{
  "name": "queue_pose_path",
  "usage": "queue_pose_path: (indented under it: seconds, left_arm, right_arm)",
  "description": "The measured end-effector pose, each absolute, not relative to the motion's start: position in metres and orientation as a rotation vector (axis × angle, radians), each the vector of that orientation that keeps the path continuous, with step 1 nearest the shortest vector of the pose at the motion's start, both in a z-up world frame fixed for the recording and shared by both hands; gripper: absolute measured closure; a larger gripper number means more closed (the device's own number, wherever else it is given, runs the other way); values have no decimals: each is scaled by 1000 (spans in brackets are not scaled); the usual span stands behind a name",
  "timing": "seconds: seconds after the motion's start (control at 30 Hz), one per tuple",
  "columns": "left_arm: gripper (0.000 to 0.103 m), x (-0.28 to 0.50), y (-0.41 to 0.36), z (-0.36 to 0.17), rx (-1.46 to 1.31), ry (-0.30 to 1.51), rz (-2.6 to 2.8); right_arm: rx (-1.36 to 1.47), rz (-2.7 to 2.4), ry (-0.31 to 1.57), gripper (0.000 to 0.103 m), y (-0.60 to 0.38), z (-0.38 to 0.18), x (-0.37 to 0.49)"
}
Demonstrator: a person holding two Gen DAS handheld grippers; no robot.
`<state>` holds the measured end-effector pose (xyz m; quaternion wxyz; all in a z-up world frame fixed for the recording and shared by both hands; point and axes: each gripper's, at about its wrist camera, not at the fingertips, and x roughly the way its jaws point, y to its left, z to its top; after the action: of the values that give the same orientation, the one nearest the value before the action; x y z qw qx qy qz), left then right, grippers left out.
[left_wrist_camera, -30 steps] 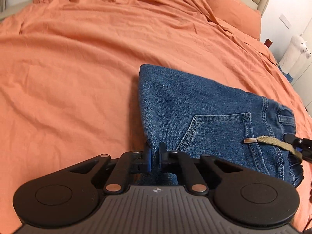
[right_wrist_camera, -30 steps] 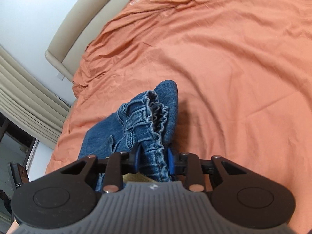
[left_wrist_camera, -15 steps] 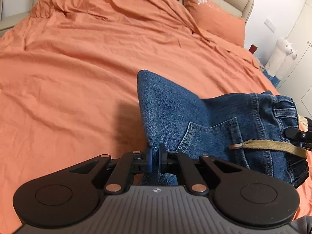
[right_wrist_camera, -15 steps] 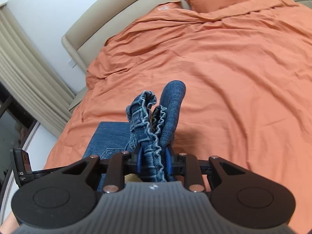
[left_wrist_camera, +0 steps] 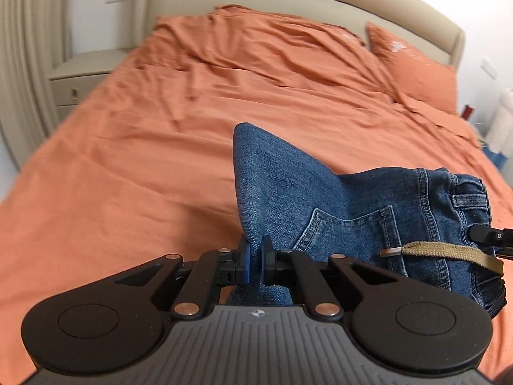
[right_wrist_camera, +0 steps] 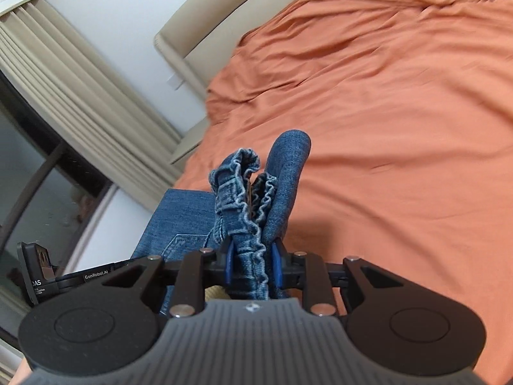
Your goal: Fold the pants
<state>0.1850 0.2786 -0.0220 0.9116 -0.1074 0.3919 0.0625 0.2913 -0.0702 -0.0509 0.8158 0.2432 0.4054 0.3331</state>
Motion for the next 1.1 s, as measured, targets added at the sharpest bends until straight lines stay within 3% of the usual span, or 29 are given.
queue_pose_path:
  seconds: [0.3, 0.6, 0.67, 0.73, 0.8, 0.87, 1.03, 1.1]
  left_arm:
    - [97, 201, 330, -92, -277, 888, 193]
    - [95, 202, 361, -148, -369, 897, 170]
    - [91, 200, 363, -148, -378, 891, 165]
    - [75, 198, 367, -146, -393, 895, 176]
    - [68, 194, 372, -140, -411, 894, 194]
    - [68, 189, 373, -130, -391, 885, 215]
    - [63, 158, 371, -88, -355, 801, 261]
    - [60, 140, 365, -65, -330, 743, 275]
  right_arm:
    - [490, 689, 990, 84, 10, -114, 326]
    - [464, 594, 1067, 84, 4, -177, 347]
    - [455, 590, 1065, 83, 6, -181, 350]
    - [433, 587, 1057, 82, 8, -177, 349]
    - [393, 574, 1045, 70, 14, -169, 348]
    - [342, 560, 1017, 61, 16, -157, 344]
    - [235, 566, 893, 55, 15, -108, 317]
    - [200, 573, 829, 48, 14, -83, 299]
